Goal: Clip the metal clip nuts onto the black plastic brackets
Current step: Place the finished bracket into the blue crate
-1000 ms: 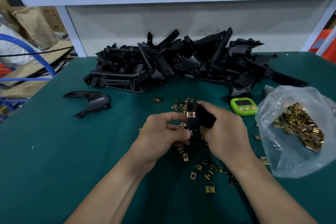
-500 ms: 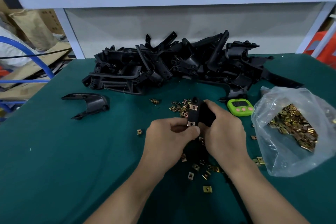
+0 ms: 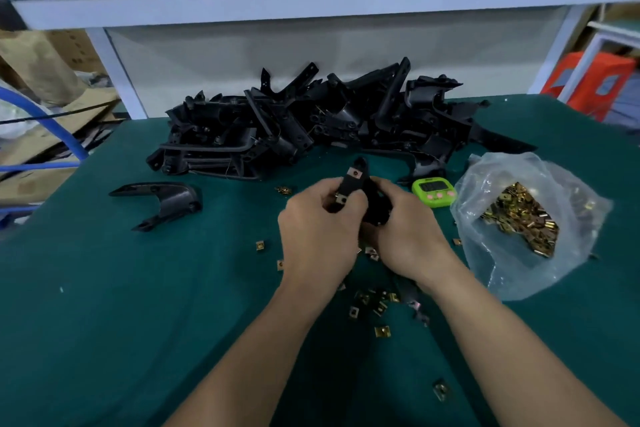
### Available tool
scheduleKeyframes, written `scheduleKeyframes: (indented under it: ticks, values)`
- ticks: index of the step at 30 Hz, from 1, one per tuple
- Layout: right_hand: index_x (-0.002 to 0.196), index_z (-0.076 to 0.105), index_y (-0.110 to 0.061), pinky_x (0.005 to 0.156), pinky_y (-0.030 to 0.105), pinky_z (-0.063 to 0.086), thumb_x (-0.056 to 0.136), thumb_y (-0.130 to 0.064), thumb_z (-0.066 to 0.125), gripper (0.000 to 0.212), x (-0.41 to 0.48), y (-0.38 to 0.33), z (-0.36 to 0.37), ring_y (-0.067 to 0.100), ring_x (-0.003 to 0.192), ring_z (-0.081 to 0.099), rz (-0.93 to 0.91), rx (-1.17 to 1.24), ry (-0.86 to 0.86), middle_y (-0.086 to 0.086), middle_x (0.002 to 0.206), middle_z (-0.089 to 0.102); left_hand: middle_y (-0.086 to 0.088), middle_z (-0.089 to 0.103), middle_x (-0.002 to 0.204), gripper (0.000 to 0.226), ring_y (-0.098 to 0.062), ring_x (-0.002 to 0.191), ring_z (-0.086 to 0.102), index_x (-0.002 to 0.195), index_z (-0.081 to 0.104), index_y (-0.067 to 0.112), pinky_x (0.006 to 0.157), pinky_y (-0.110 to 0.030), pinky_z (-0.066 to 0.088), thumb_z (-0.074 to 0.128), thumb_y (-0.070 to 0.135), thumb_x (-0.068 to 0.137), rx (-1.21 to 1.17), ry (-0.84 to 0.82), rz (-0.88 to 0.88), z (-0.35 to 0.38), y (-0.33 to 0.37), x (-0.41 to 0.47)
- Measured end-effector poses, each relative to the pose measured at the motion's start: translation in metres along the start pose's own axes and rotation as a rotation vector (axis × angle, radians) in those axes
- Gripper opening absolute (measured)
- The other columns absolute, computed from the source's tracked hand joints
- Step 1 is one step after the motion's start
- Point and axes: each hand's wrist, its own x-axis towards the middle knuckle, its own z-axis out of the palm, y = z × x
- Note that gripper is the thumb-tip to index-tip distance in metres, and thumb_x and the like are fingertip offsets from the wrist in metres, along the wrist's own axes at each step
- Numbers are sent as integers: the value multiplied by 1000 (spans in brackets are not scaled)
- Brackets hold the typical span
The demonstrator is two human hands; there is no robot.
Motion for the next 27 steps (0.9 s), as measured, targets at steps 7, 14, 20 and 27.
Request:
scheduleKeyframes:
  ticks: [7, 14, 20, 27]
  values:
    - [117, 71, -41, 51, 25, 49, 85, -3, 74, 50, -34, -31, -94, 13, 61, 63, 184, 590, 36, -2, 75, 70, 5, 71, 62, 7, -12, 55, 60, 74, 79, 30, 64, -32, 52, 73, 32, 71, -421, -99, -141, 35, 87, 24]
    - [116, 66, -2, 67, 33, 62, 94, 14, 48, 32, -110, -7, -194, 30, 74, 68, 253, 877, 383, 23, 94, 72, 11, 68, 64, 5, -11, 68, 62, 72, 78, 17, 69, -28, 51, 79, 14, 75, -549, -511, -194, 140, 170, -8]
    - [109, 63, 11, 67, 36, 63, 95, 15, 39, 29, -175, 46, -251, 33, 84, 68, 394, 1057, 762, 26, 100, 66, -9, 70, 86, 3, -21, 77, 67, 91, 67, 10, 71, -30, 60, 69, 11, 89, -428, -953, -417, 247, 198, -67]
    - [118, 55, 20, 72, 43, 63, 97, 12, 39, 27, -219, 91, -273, 39, 90, 66, 430, 1302, 930, 30, 109, 61, -2, 68, 72, 11, -17, 81, 72, 85, 62, 14, 78, -32, 55, 60, 16, 95, -289, -1192, -551, 324, 187, -120]
